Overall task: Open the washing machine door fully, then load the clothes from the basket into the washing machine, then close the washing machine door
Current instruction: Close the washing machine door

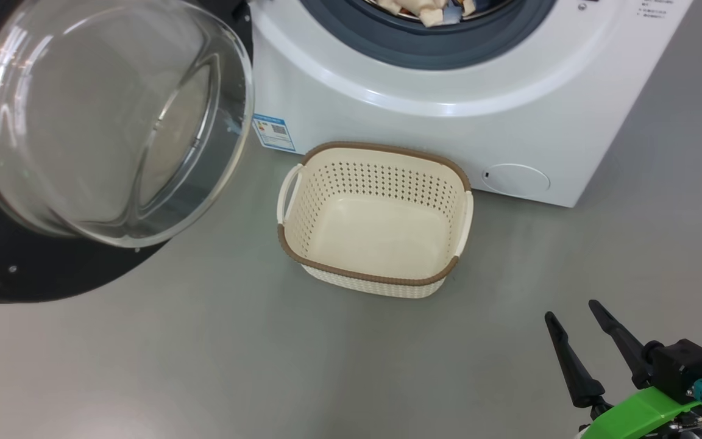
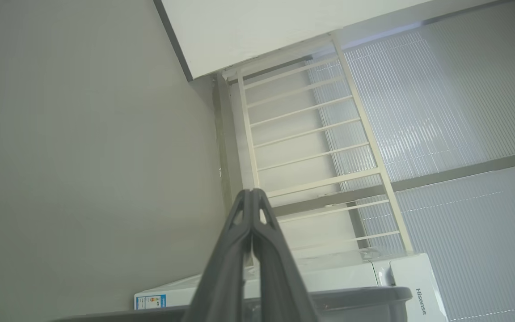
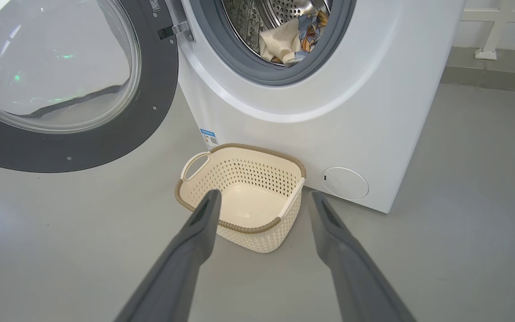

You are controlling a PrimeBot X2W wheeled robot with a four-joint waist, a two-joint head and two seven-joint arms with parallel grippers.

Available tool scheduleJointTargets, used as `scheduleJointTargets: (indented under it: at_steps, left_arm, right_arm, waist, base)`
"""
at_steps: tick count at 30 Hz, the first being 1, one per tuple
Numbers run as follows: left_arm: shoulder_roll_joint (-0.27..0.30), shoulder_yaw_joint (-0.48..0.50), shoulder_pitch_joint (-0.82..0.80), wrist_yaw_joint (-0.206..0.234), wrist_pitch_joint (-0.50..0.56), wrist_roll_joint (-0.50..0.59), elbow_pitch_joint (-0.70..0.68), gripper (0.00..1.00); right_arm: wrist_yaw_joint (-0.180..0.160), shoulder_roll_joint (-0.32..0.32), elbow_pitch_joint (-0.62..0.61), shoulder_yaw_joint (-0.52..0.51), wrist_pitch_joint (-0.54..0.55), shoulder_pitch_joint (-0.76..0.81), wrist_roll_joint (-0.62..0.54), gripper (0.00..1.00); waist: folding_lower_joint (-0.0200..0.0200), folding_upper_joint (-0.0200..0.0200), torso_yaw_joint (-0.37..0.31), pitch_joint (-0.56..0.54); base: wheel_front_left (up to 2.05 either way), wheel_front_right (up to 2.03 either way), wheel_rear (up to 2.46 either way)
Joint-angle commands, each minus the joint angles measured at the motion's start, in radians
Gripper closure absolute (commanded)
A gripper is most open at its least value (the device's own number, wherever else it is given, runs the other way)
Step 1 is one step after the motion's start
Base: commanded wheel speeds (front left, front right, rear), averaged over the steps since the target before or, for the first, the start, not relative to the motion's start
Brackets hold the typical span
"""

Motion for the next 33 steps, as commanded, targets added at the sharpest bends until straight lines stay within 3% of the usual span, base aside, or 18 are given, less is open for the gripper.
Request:
scheduleJointTargets:
  at_steps: [1, 26, 33]
  left_arm:
    - [0.072, 0.005, -0.013, -0.013, 0.016, -0.005, -0.018, 1.00]
    - [0.064, -0.029, -0.009, -0.014, 0.106, -0.023, -0.001, 1.00]
    - [0.056, -0.046, 0.023, -0.017, 0.196, -0.046, -0.044, 1.00]
  right_arm:
    - [0.002, -0.013, -0.033, 0.021, 0.001, -0.033, -0.011, 0.00]
    - [0.002, -0.014, -0.050, 0.025, 0.004, -0.045, -0.015, 0.00]
    - [0.002, -0.010, -0.043, 0.019, 0.001, -0.043, -0.015, 0.00]
  waist:
    - [0.0000, 0.0000, -0.011, 0.010]
    - [0.0000, 0.0000, -0.079, 0.055]
    - [0.0000, 0.0000, -0.072, 0.055]
  base:
    - [0.00, 0.00, 0.00]
    - [0.00, 0.00, 0.00]
    - [0.00, 0.00, 0.00]
